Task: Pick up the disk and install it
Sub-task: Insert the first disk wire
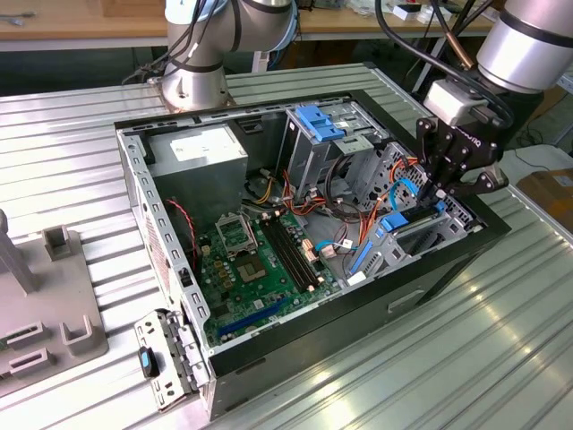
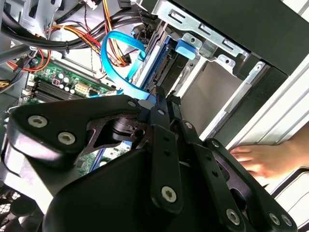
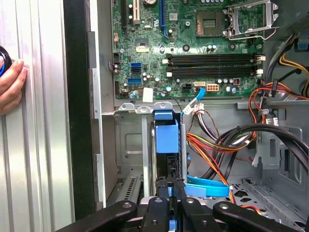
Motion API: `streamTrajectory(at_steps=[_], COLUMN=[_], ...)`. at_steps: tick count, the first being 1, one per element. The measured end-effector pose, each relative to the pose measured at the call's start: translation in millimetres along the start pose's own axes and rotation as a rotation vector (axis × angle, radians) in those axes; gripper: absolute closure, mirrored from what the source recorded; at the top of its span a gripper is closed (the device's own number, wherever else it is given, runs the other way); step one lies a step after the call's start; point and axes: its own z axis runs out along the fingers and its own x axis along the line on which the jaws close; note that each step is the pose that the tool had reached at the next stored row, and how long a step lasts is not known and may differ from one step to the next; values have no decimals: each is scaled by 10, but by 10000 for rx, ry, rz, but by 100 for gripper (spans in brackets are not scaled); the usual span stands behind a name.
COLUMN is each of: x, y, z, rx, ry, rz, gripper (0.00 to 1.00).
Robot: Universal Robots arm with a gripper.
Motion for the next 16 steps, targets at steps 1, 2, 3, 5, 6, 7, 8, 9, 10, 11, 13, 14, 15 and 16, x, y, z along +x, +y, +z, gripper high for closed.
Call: streamTrajectory(at_steps=[1,2,3,5,6,7,8,9,10,11,13,14,15,16], x=[0,2,4,4,4,4,5,5,5,5,9,17,27,50], y=[0,0,0,0,0,0,0,0,0,0,0,0,-1,-1], z=[0,0,0,0,0,0,0,0,0,0,0,1,1,1], rx=[0,0,0,0,0,0,0,1,0,0,0,0,0,0], ry=[0,1,0,2,1,0,0,1,1,1,1,0,0,2], rz=[0,1,1,1,1,0,0,0,0,0,0,0,0,0], gripper=[84,84,84,84,84,84,84,84,84,84,84,84,84,84])
